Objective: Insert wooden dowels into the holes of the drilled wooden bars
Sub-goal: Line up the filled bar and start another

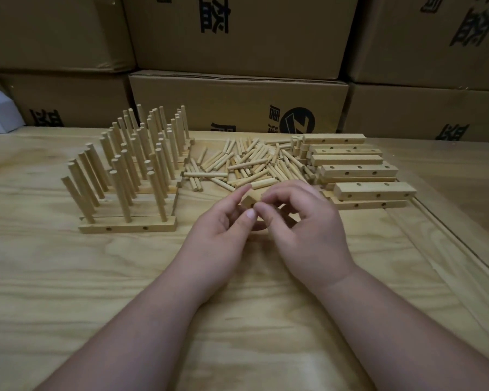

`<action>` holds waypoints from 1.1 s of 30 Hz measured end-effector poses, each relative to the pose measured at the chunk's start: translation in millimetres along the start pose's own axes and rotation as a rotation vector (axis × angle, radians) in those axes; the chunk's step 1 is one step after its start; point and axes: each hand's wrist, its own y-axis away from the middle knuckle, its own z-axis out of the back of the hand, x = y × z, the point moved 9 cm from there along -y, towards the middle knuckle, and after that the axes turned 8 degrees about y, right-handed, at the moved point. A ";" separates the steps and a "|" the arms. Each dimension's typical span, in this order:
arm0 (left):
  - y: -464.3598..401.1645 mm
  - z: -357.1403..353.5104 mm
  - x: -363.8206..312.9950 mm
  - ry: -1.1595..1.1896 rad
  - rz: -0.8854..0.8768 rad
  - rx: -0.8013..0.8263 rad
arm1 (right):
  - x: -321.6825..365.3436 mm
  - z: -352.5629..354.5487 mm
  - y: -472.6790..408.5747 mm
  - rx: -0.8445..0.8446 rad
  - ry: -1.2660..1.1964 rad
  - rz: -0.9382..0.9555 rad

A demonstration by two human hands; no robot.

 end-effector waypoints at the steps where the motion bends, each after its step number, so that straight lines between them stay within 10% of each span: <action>1: -0.3 2.0 -0.6 0.038 -0.002 -0.015 | 1.3 -3.6 0.4 0.013 -0.026 0.017; 12: -7.5 43.3 6.2 0.475 -0.002 -0.356 | -44.6 -30.7 9.5 0.251 -0.044 -0.332; 17: -10.4 32.5 5.5 0.397 -0.014 -0.204 | -46.9 -37.6 12.0 0.292 -0.184 -0.395; 22: -10.5 34.1 7.5 0.436 -0.009 -0.218 | -48.5 -20.1 -1.7 0.239 0.170 -0.262; 33: -9.0 27.4 6.9 0.415 0.038 -0.193 | -95.3 -39.6 18.7 0.675 0.625 -0.457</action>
